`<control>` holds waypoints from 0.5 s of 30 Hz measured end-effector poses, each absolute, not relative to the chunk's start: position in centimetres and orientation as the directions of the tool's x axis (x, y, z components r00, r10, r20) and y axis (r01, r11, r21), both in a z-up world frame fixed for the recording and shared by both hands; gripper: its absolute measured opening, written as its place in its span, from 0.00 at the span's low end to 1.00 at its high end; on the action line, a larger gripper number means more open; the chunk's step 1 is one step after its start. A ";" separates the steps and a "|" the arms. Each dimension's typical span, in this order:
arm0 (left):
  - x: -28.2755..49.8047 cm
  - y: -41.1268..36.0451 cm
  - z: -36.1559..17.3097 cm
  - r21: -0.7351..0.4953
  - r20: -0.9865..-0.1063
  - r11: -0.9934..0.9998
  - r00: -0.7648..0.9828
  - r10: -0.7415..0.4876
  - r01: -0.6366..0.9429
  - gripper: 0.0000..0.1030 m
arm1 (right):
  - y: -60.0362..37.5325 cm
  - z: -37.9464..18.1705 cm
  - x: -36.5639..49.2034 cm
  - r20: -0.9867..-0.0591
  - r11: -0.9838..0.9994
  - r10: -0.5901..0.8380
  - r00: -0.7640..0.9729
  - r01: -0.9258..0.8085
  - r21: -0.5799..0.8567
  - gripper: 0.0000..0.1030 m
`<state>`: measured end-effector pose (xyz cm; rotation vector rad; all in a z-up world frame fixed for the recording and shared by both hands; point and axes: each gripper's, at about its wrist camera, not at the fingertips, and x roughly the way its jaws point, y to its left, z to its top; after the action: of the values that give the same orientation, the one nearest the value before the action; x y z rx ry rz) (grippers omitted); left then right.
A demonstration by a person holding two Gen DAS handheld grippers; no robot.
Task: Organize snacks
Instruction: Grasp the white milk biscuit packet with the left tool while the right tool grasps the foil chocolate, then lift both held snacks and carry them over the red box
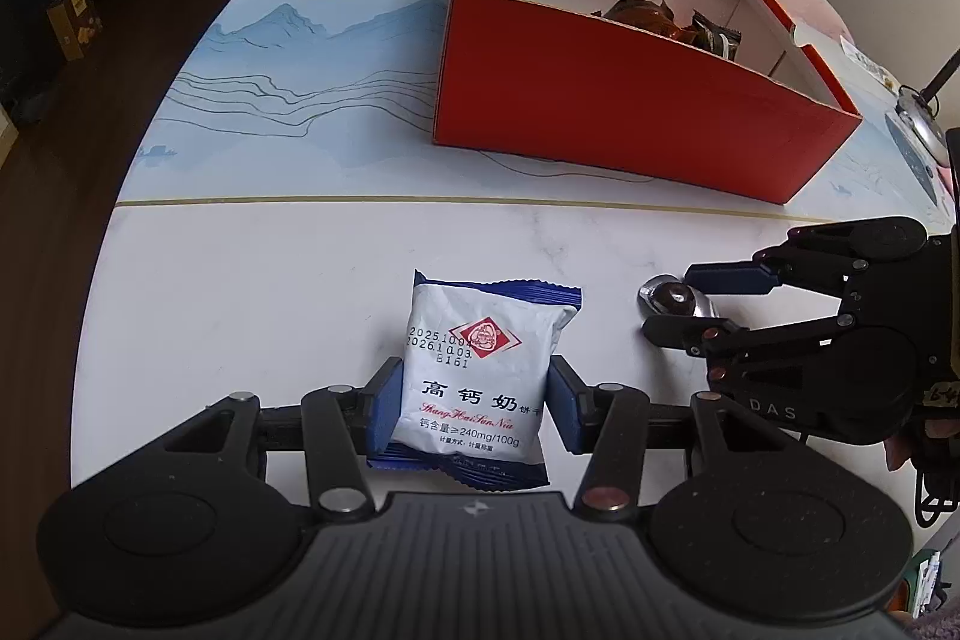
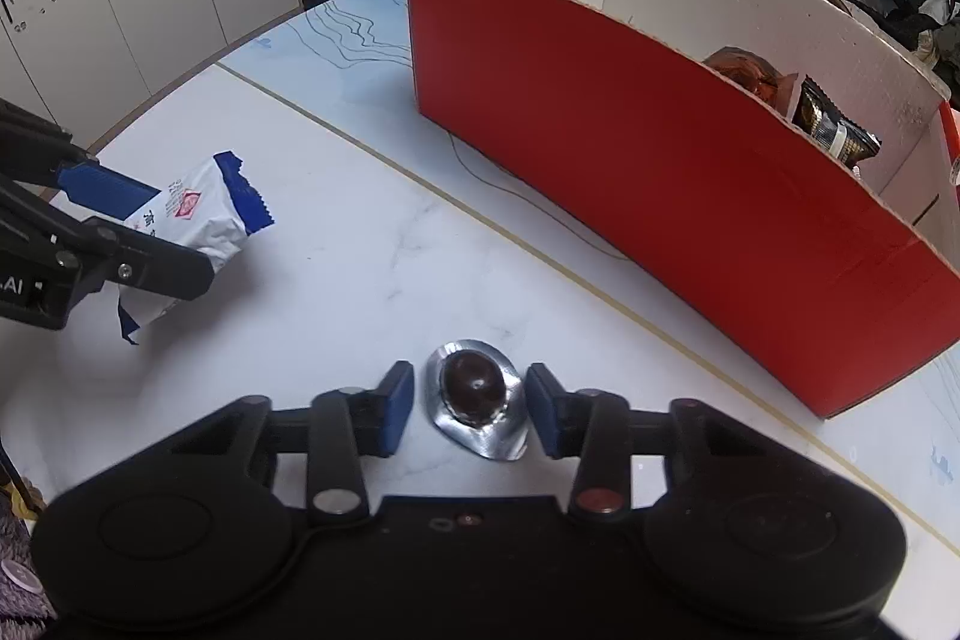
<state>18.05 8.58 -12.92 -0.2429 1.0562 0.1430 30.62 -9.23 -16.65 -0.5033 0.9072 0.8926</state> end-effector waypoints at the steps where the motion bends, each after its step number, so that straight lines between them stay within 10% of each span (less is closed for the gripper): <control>1: 18.0 8.5 -12.8 -0.128 -0.872 0.964 0.489 0.002 -0.233 0.48 | -9.3 -16.6 30.6 -0.840 0.561 0.444 0.312 -0.828 -0.011 0.34; 15: 16.8 7.6 -11.0 -0.136 -0.851 0.967 0.526 -0.003 -0.216 0.48 | -12.5 -13.1 28.5 -0.788 0.665 0.480 0.386 -0.746 0.039 0.31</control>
<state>16.81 7.62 -10.99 -0.2365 1.0117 0.1288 28.50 -12.52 -13.08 -0.3486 0.8689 0.8005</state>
